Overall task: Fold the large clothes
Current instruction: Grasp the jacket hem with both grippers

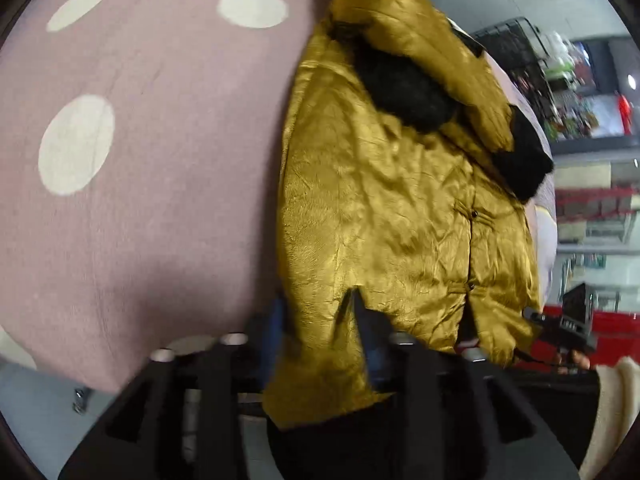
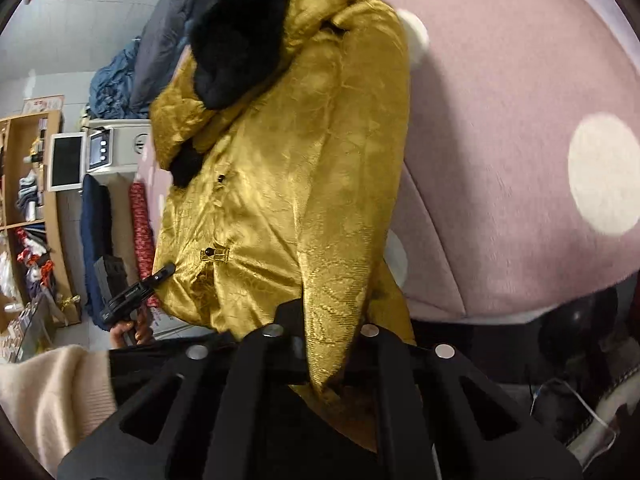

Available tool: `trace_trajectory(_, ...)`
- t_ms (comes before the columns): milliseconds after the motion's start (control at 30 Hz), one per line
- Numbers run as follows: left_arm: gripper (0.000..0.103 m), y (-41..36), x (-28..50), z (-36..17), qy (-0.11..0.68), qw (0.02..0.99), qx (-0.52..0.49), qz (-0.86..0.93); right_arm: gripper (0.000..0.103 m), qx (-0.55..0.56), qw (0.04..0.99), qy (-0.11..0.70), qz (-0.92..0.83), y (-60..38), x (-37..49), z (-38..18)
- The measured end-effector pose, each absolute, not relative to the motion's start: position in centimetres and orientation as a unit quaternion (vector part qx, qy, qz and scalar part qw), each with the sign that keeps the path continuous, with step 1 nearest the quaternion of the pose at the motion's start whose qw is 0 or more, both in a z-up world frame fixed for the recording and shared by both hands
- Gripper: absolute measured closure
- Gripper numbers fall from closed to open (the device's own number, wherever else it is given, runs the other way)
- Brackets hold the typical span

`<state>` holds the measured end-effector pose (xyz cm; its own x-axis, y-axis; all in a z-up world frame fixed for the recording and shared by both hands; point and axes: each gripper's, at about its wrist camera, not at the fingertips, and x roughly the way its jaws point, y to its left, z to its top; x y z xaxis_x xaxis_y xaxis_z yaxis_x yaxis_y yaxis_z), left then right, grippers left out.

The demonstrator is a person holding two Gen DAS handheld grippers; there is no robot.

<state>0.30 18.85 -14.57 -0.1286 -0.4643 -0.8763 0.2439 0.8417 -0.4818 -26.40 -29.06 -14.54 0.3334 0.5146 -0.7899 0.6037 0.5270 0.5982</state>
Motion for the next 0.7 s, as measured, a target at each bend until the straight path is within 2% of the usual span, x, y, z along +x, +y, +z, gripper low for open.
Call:
trace_trajectory(33,0.035,19.1,0.3,-14.6,0.697,0.66,-0.083,-0.266,0.075,0.482,0.653,0.582,-0.049,-29.1,-26.4,-14.9)
trace_trajectory(67,0.028,19.5,0.4,-14.4,0.69,0.671,-0.082,-0.26,0.062,0.482,0.647,0.587,-0.069,-29.3,-26.5,-15.4)
trace_trajectory(100,0.027,20.0,0.6,-14.3,0.684,0.68,-0.076,-0.253,0.054,0.483,0.645,0.586,-0.087,-29.8,-26.7,-15.6)
trace_trajectory(167,0.022,21.3,1.2,-14.4,0.681,0.692,-0.066,-0.231,0.054,0.482,0.647,0.581,-0.108,-30.6,-27.1,-15.6)
trace_trajectory(333,0.024,23.0,2.0,-16.7,0.7,0.679,-0.068,-0.212,0.052,0.464,0.66,0.577,-0.129,-33.0,-27.3,-15.1)
trace_trajectory(467,0.024,19.5,1.5,-16.8,0.7,0.657,-0.073,-0.27,0.052,0.471,0.655,0.582,-0.098,-33.2,-26.6,-15.8)
trace_trajectory(600,0.025,15.4,-0.6,-17.9,0.705,0.646,-0.03,-0.292,0.052,0.447,0.65,0.612,-0.047,-30.5,-25.9,-16.7)
trace_trajectory(700,0.037,14.2,-1.4,-18.3,0.698,0.657,0.0,-0.284,0.053,0.413,0.65,0.637,-0.028,-28.5,-25.7,-17.4)
